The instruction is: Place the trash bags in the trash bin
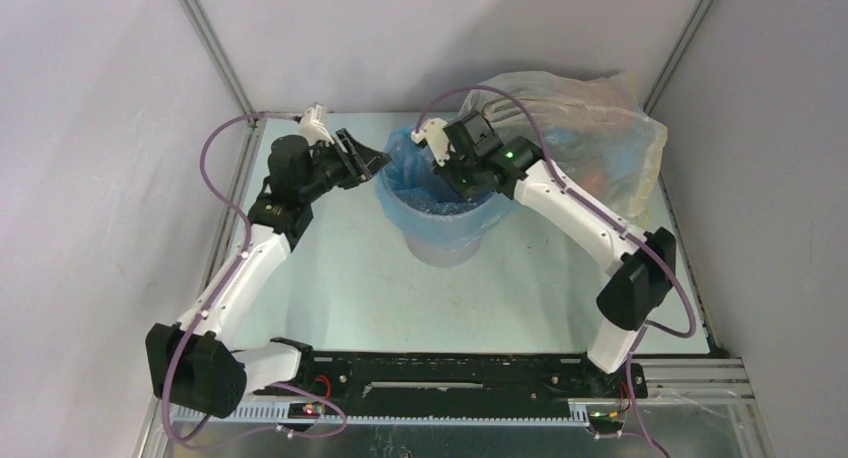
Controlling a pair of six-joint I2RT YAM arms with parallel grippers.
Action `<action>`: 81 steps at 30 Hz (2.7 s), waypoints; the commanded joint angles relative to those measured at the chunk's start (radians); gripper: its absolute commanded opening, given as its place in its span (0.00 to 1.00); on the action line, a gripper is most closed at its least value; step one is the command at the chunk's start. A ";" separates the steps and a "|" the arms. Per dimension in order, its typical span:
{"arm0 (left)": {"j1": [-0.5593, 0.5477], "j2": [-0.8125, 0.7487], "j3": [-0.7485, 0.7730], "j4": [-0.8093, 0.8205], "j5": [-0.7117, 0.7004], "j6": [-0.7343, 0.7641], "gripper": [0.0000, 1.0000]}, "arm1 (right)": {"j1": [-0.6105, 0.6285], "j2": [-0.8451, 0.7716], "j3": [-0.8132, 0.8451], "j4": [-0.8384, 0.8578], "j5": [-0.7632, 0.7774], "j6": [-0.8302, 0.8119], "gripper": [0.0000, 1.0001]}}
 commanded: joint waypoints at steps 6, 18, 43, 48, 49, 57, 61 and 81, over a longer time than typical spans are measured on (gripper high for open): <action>-0.007 -0.050 0.052 -0.031 -0.019 0.047 0.54 | 0.002 -0.094 0.071 0.016 0.070 0.057 0.00; -0.016 -0.185 0.028 -0.113 -0.141 0.109 0.56 | -0.008 -0.336 -0.052 0.126 0.204 0.158 0.28; -0.029 -0.531 -0.553 0.157 -0.682 0.087 1.00 | -0.246 -1.021 -1.402 1.257 0.424 0.280 0.92; -0.029 -0.494 -0.596 0.226 -0.748 0.179 1.00 | -0.276 -0.935 -1.522 1.464 0.354 0.191 0.92; -0.029 -0.496 -0.616 0.260 -0.741 0.192 1.00 | -0.289 -0.910 -1.533 1.503 0.335 0.166 0.93; -0.037 -0.477 -0.691 0.421 -0.639 0.284 1.00 | -0.558 -0.790 -1.553 1.631 0.137 0.302 0.93; -0.036 -0.464 -0.690 0.459 -0.668 0.399 1.00 | -0.663 -0.740 -1.469 1.509 0.011 0.377 0.97; 0.149 -0.306 -0.798 0.726 -0.710 0.605 1.00 | -0.765 -0.423 -1.605 2.056 -0.072 0.296 0.93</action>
